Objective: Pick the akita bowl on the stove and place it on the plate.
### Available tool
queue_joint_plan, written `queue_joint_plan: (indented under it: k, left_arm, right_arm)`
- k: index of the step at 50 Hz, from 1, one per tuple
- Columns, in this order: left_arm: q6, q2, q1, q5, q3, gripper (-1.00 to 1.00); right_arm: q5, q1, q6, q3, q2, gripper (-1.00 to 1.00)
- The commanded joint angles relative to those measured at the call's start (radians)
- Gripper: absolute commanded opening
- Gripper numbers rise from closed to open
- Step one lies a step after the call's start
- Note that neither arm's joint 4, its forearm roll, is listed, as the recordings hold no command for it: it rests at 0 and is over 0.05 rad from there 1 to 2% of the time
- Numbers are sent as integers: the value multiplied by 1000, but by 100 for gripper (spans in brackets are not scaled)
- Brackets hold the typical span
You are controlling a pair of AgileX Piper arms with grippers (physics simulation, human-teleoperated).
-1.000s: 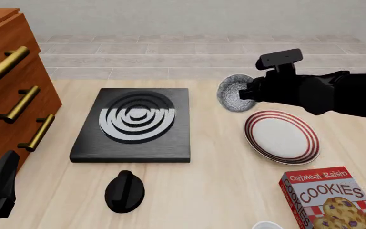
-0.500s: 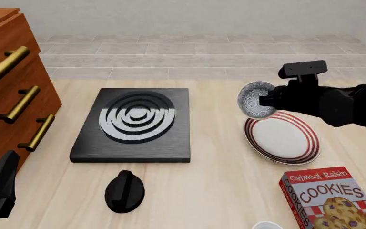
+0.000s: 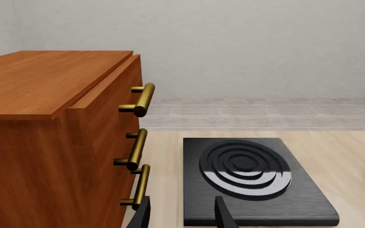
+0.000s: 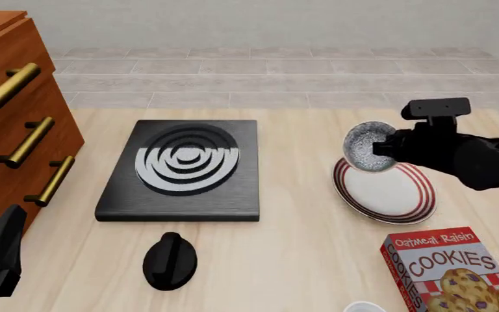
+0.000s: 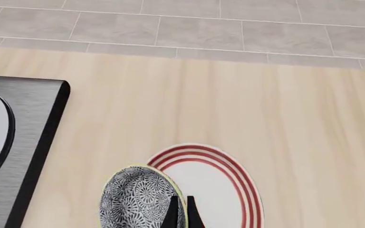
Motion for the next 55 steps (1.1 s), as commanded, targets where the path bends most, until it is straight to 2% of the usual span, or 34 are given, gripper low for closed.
queue_joint_plan:
  k: [1, 13, 26, 55]
  left_arm:
    - [0, 0, 0, 0, 0, 100]
    - [0, 0, 0, 0, 0, 100]
    - [0, 0, 0, 0, 0, 100]
    - [0, 0, 0, 0, 0, 100]
  right_arm:
    - [-48, -35, 1, 37, 16, -100]
    - [-95, -45, 15, 89, 39, -100]
    - [-152, -75, 5, 133, 59, -100]
    - [-220, -102, 9, 152, 145, -100]
